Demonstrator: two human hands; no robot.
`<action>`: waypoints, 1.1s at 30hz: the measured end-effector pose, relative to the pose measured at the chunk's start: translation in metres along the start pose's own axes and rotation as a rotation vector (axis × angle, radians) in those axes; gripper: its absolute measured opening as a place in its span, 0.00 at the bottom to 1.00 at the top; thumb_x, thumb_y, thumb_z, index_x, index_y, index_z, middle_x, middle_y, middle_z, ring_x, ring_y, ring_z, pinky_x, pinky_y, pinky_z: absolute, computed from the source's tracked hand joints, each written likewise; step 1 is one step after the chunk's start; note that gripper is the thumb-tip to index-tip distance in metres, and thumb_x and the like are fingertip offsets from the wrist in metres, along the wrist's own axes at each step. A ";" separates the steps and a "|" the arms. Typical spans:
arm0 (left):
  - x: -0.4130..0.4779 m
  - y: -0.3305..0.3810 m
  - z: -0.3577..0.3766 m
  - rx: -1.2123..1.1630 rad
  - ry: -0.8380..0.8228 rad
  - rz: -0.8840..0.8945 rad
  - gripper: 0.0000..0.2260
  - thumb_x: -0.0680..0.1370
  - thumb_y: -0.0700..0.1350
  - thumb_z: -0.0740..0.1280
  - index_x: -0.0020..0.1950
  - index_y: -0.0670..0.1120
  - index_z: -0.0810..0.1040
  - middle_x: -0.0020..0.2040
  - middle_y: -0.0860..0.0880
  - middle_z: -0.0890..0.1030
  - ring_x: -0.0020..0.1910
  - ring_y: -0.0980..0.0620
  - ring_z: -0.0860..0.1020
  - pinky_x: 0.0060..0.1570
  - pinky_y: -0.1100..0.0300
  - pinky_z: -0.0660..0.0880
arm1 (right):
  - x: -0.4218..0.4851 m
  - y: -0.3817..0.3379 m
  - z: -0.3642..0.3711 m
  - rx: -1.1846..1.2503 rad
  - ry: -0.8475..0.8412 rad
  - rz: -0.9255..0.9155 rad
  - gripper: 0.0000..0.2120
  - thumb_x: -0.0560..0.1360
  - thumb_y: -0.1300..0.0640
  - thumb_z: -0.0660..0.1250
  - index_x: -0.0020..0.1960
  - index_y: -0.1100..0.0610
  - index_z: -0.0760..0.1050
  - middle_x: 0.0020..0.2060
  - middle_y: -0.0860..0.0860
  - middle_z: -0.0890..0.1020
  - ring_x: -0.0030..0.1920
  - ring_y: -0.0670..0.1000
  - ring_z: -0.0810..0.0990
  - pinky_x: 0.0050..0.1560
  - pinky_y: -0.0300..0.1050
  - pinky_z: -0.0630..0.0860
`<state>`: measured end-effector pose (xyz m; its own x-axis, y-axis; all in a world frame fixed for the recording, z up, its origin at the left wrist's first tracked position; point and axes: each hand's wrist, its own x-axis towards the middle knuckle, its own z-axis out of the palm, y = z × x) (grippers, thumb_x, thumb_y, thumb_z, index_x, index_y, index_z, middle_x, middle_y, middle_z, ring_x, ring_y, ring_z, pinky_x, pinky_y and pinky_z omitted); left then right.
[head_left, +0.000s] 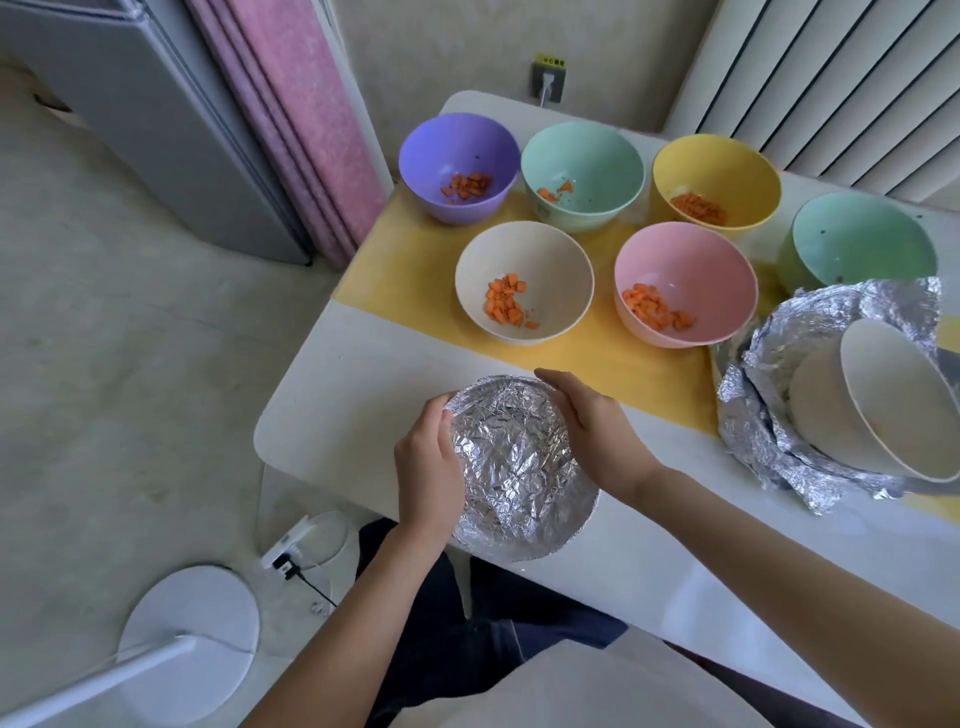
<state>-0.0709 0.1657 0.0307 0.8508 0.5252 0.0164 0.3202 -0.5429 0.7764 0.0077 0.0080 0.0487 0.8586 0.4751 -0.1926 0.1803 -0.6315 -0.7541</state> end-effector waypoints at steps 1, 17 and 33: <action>-0.001 0.000 0.001 -0.009 0.014 -0.019 0.12 0.80 0.36 0.57 0.59 0.40 0.76 0.48 0.42 0.82 0.47 0.50 0.79 0.43 0.72 0.66 | -0.001 0.002 0.000 0.006 0.009 0.010 0.16 0.82 0.59 0.55 0.67 0.57 0.70 0.60 0.53 0.79 0.59 0.54 0.76 0.52 0.31 0.64; 0.002 -0.021 -0.006 -0.033 0.178 -0.199 0.12 0.80 0.35 0.56 0.60 0.39 0.76 0.51 0.42 0.82 0.49 0.47 0.79 0.47 0.63 0.70 | 0.021 -0.012 0.023 -0.031 -0.032 0.048 0.20 0.80 0.65 0.55 0.70 0.56 0.67 0.63 0.53 0.77 0.63 0.55 0.74 0.62 0.40 0.65; 0.037 -0.068 -0.027 -0.074 0.195 -0.414 0.12 0.82 0.39 0.53 0.59 0.38 0.74 0.42 0.38 0.78 0.37 0.40 0.77 0.38 0.56 0.75 | 0.064 -0.035 0.064 0.077 -0.055 0.150 0.18 0.81 0.60 0.55 0.70 0.57 0.67 0.64 0.53 0.76 0.64 0.53 0.72 0.59 0.34 0.62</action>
<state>-0.0725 0.2401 -0.0043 0.5607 0.8055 -0.1920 0.5800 -0.2165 0.7854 0.0252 0.0996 0.0230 0.8451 0.4135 -0.3389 0.0132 -0.6497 -0.7600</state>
